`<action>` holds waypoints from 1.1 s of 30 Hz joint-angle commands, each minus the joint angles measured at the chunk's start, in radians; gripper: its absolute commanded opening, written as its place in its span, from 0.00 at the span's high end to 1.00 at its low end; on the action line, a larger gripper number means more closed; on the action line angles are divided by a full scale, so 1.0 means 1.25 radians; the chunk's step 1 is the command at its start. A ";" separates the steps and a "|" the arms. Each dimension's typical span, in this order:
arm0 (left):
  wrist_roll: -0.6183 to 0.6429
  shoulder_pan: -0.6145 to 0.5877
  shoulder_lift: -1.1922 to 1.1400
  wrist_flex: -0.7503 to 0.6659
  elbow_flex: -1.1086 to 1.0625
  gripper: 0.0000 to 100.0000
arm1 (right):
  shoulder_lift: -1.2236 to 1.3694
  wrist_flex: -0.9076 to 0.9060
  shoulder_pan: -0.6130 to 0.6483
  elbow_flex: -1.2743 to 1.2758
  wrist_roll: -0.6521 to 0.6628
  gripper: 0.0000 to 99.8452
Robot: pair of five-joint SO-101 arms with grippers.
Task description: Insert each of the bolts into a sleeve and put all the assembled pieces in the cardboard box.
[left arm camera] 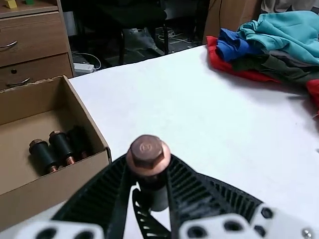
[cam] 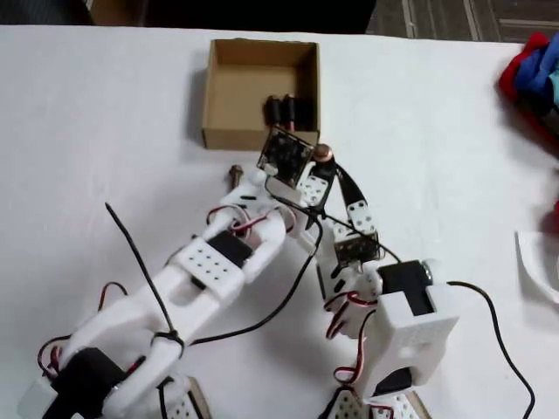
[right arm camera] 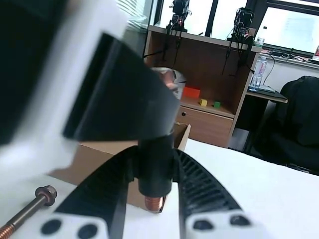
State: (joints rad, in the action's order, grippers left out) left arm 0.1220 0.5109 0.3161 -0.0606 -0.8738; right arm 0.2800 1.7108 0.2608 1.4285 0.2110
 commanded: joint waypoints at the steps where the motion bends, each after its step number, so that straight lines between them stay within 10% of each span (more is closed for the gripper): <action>1: -0.002 -0.023 0.017 0.015 0.006 0.98 | -0.008 0.026 -0.004 -0.005 0.006 0.98; 11: -0.090 -0.023 0.017 0.011 0.006 0.79 | -0.008 0.026 -0.004 -0.005 0.006 0.98; 33: -0.093 -0.059 0.049 -0.086 0.073 0.79 | -0.008 0.025 -0.004 -0.005 0.006 0.98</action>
State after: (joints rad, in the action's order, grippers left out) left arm 0.0100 0.4710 0.3145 -0.1511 -0.8447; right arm 0.2800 1.7139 0.2562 1.4270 0.2094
